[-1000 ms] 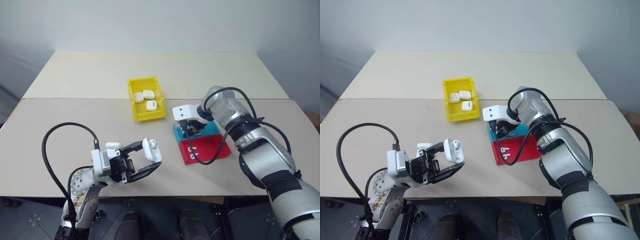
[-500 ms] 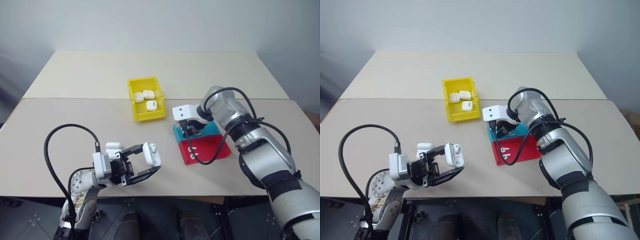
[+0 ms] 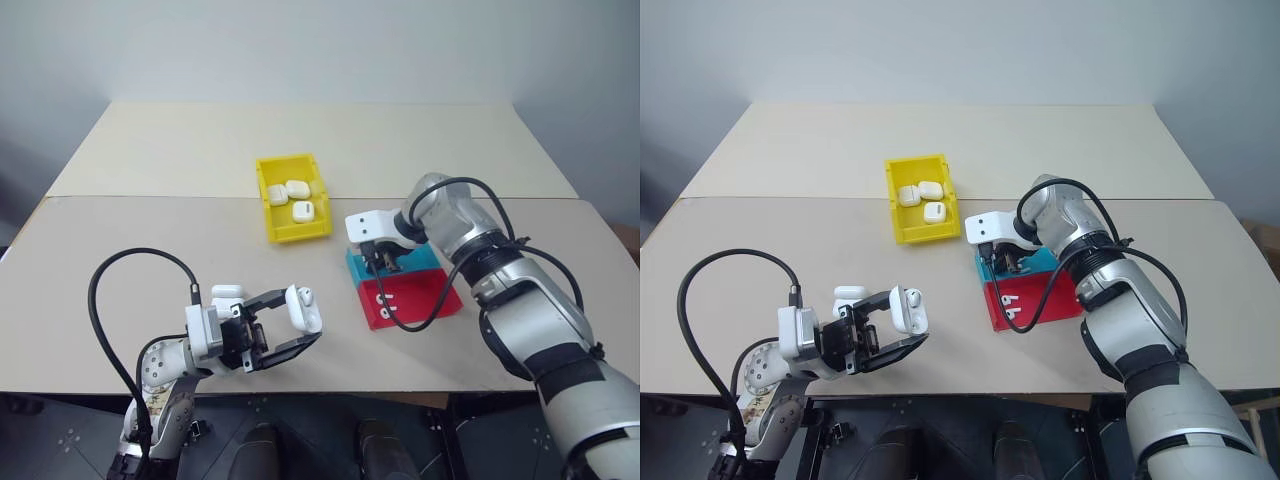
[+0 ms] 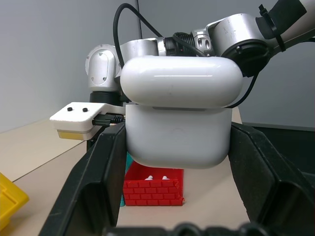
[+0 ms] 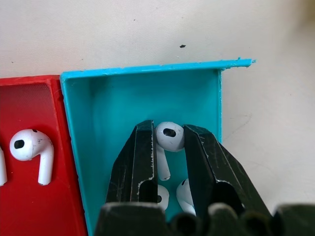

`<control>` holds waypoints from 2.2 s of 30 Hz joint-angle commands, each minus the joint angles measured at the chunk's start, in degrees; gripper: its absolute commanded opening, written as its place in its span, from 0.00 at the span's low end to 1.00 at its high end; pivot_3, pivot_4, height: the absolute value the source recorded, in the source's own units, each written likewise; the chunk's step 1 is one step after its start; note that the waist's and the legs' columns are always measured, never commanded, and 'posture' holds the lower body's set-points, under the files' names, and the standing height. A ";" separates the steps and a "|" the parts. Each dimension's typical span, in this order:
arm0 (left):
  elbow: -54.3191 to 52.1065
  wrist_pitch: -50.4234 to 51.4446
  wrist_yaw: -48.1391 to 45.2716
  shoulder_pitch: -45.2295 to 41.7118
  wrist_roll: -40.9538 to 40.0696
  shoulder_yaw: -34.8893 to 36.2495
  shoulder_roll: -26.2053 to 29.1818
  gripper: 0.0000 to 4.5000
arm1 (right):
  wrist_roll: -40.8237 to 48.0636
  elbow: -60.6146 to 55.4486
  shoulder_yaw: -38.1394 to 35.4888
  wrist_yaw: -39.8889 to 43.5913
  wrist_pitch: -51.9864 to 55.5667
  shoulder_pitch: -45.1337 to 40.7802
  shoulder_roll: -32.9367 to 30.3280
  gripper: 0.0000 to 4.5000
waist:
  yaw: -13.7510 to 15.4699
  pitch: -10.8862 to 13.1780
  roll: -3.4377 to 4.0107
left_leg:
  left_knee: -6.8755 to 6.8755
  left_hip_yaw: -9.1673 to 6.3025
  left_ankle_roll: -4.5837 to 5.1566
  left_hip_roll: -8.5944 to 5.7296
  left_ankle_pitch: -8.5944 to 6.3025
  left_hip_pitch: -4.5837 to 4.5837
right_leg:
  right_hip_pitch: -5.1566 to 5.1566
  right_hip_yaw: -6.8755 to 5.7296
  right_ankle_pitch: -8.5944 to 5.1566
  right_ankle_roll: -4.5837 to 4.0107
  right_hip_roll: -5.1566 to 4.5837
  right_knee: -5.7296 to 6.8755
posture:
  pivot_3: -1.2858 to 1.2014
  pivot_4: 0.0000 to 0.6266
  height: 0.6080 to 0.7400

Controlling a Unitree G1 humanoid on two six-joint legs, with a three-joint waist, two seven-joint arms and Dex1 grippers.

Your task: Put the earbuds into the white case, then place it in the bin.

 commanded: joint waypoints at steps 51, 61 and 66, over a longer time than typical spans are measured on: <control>2.84 12.22 -3.52 -18.65 -9.16 -2.28 -7.31 0.62 | 72.02 -72.66 -35.76 -14.45 21.98 41.41 1.59 0.14 | 0.85 -0.03 -0.03 | 0.00 -0.13 0.01 -0.02 0.00 0.00 | 0.11 -0.04 -0.02 0.04 0.03 -0.05 | 0.52 0.24 1.00; 3.01 11.87 -3.37 -18.66 -8.86 -2.27 -7.64 0.62 | 70.87 -72.55 -34.48 -14.93 20.83 42.30 0.48 0.14 | 1.24 -0.03 -0.03 | 0.00 -0.13 0.01 -0.02 0.00 0.00 | 0.11 -0.04 -0.02 0.04 0.03 -0.06 | 0.52 0.24 1.00; 3.24 11.69 -3.47 -18.77 -8.92 -2.05 -7.79 0.62 | 70.56 -72.17 -34.04 -15.02 20.21 42.73 -0.09 0.14 | 1.29 -0.03 -0.03 | 0.00 -0.13 0.01 -0.02 0.00 0.00 | 0.11 -0.04 -0.02 0.04 0.03 -0.06 | 0.52 0.24 1.00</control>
